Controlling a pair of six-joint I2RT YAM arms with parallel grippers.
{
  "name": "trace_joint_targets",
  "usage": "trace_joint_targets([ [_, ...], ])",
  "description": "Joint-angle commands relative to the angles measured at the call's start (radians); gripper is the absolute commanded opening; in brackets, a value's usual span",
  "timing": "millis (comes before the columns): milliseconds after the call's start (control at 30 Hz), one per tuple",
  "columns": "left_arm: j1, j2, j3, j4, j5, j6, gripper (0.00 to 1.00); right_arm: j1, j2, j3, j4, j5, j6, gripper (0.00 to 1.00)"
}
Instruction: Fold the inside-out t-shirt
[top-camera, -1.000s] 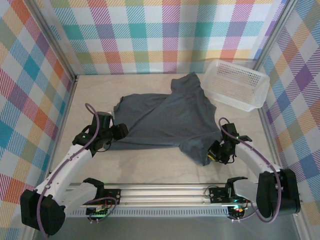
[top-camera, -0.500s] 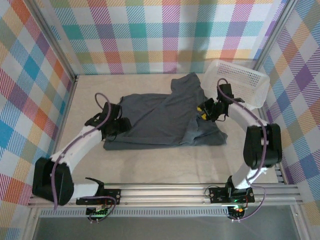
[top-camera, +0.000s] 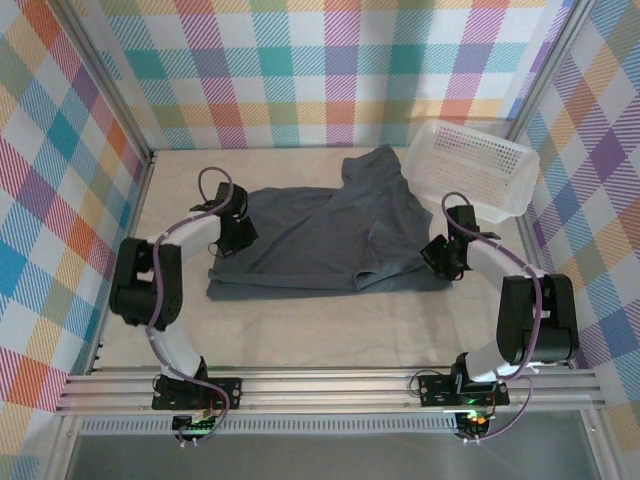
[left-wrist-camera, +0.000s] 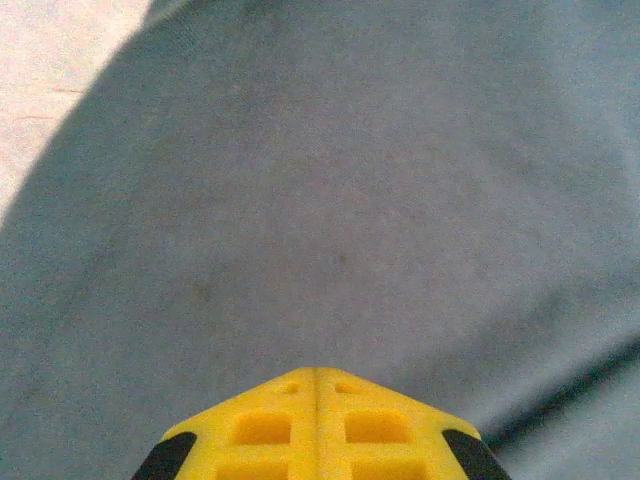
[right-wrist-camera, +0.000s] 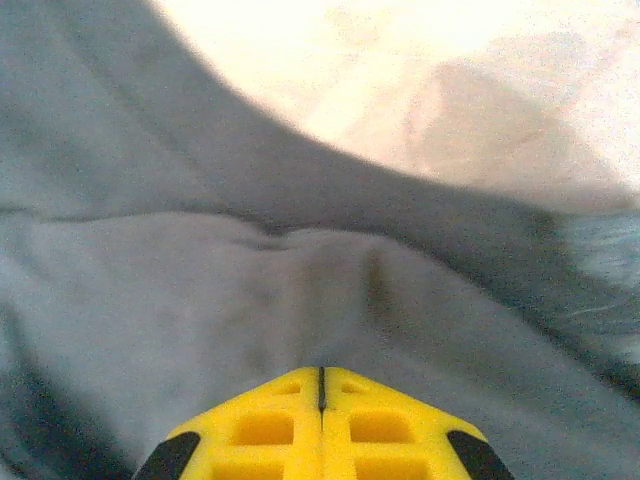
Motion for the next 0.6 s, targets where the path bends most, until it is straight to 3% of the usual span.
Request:
trace_joint_targets([
  [0,0.023,0.055,0.006,-0.054,0.008,-0.071,0.0,-0.005,0.043,-0.028,0.026,0.047,-0.034,0.0],
  [167,0.1,0.03,-0.146,-0.042,0.012,-0.161,0.0,-0.006,0.08,-0.037,-0.065,-0.004,-0.062,0.03],
  [300,0.142,-0.145,-0.337,0.011,0.011,-0.207,0.0,-0.006,0.073,-0.048,-0.159,-0.048,-0.1,0.0],
  [400,0.142,-0.328,-0.45,-0.044,-0.051,-0.23,0.0,-0.001,-0.024,-0.117,-0.173,-0.115,-0.102,0.02],
  [567,0.141,-0.612,-0.595,-0.097,-0.049,-0.249,0.0,0.009,-0.263,-0.296,-0.246,-0.082,-0.058,0.06],
])
